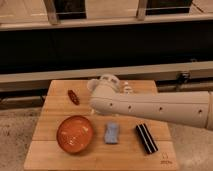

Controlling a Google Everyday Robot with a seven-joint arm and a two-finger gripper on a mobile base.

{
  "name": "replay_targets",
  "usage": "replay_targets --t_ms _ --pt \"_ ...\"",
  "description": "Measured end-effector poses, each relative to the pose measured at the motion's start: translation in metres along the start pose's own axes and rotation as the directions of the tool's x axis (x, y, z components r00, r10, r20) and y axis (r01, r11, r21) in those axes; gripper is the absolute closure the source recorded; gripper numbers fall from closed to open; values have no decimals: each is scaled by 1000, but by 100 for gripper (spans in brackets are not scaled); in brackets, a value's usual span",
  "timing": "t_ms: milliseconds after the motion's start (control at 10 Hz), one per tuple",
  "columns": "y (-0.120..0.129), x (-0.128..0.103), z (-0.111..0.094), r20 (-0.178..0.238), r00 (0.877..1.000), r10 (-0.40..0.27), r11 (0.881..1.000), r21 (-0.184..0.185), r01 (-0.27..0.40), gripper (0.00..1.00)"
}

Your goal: Pick up the ceramic bowl

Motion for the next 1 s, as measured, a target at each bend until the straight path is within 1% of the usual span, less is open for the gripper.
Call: replay_targets --t_ms 300,400,600,1000 --pt "1 3 8 3 998 -64 998 3 64 20" --pt "-1 3 13 6 996 -91 996 7 91 20" --pt "-3 3 19 5 992 -122 992 10 122 20" --pt "-10 4 30 5 981 -193 981 22 193 20"
